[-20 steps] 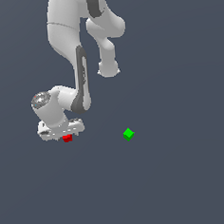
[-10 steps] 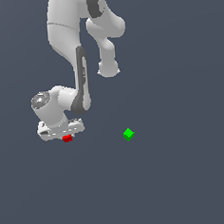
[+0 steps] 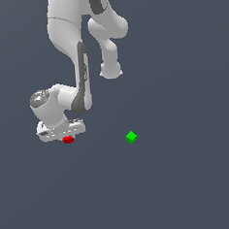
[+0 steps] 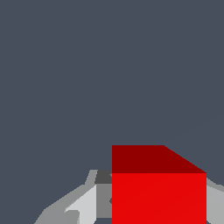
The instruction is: Stack the red cube on top of the green cube.
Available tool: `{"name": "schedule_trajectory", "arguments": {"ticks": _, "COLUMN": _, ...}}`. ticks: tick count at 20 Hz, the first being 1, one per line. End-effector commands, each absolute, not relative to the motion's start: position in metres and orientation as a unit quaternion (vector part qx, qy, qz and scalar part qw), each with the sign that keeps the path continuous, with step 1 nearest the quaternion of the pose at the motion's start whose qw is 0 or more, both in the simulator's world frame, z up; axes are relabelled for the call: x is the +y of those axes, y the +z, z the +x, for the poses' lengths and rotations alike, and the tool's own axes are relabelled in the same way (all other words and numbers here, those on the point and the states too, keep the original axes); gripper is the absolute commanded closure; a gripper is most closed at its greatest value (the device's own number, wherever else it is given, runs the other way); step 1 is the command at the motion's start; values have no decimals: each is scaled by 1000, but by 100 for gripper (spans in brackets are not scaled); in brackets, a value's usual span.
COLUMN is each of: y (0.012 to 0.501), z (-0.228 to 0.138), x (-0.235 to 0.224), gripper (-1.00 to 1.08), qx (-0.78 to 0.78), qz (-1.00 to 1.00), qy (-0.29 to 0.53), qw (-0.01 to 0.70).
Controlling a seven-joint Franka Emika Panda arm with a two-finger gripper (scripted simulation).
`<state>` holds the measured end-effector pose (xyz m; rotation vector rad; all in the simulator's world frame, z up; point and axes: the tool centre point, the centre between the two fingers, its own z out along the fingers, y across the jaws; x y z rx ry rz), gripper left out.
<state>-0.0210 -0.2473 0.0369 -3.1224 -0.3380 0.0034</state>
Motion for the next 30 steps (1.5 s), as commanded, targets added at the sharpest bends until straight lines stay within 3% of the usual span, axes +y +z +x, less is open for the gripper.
{"name": "schedule_trajectory", "arguments": {"ticks": 1, "y": 51, "z": -21, "x": -247, "gripper": 108, "qx": -108, "qz": -994, "qy": 0, "qw": 0}}
{"name": "schedule_trajectory", "arguments": {"ticks": 11, "y": 112, "z": -21, "x": -247, "gripper": 108, "qx": -108, "qz": -994, "qy": 0, "qw": 0}}
{"name": "schedule_trajectory", "arguments": {"ticks": 20, "y": 118, "z": -20, "x": -244, "gripper": 108, "qx": -108, "qz": -994, "qy": 0, "qw": 0}}
{"name": "schedule_trajectory", "arguments": {"ticks": 30, "y": 106, "z": -18, "x": -177, "gripper": 108, "qx": -108, "qz": -994, "qy": 0, "qw": 0}}
